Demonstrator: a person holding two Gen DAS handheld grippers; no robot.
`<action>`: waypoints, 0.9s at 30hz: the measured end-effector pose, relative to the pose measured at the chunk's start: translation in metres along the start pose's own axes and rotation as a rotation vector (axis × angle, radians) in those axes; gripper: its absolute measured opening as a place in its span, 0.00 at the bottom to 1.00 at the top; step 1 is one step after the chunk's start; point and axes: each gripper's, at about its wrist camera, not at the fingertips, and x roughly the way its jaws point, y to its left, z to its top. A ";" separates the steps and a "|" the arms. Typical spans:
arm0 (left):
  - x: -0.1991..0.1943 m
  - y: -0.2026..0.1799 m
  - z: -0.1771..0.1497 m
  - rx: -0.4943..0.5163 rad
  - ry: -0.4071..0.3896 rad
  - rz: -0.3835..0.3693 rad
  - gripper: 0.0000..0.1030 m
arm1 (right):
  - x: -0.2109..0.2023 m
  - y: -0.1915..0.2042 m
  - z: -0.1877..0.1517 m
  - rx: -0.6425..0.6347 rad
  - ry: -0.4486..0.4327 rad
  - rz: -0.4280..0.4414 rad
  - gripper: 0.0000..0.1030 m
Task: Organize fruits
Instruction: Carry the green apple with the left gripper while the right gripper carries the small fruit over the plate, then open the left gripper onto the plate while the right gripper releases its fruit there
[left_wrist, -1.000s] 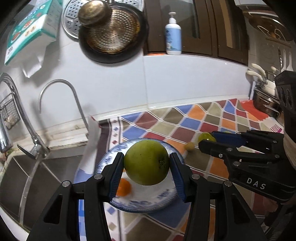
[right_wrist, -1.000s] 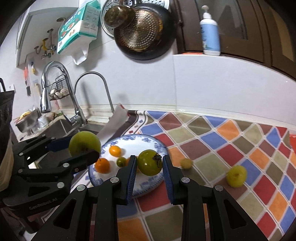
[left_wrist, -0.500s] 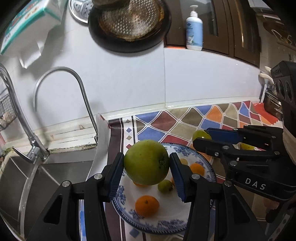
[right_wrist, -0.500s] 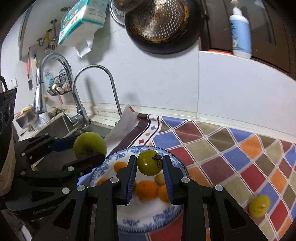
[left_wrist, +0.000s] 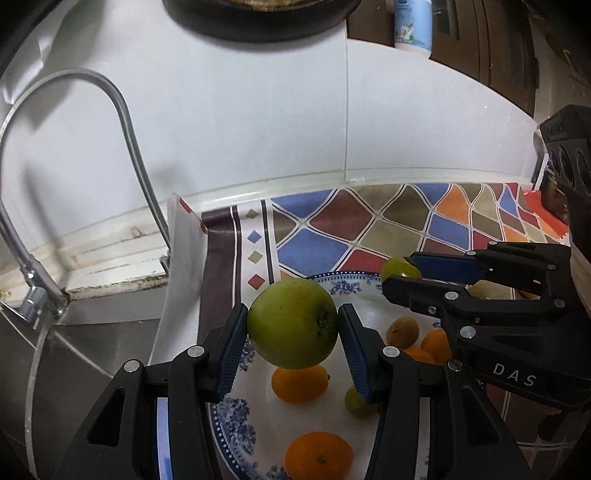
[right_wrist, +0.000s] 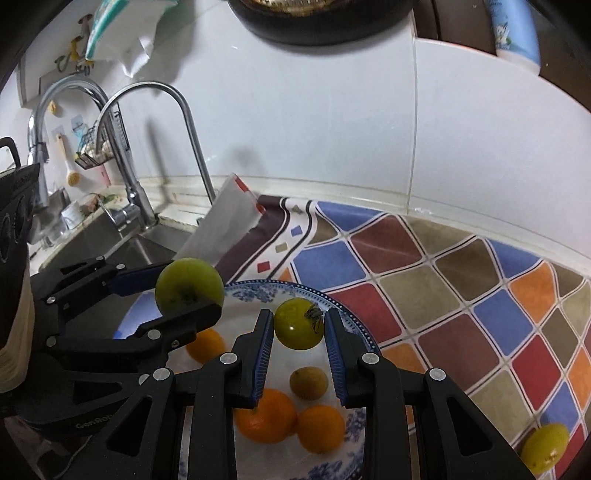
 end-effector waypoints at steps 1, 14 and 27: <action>0.003 0.001 0.000 -0.002 0.005 -0.003 0.48 | 0.003 -0.001 0.000 0.000 0.002 -0.001 0.28; 0.016 -0.001 -0.003 0.002 0.043 -0.011 0.48 | 0.018 -0.009 0.002 0.011 0.024 0.009 0.29; -0.028 -0.008 -0.013 -0.057 -0.015 0.049 0.58 | -0.016 -0.006 -0.009 0.028 -0.007 -0.036 0.43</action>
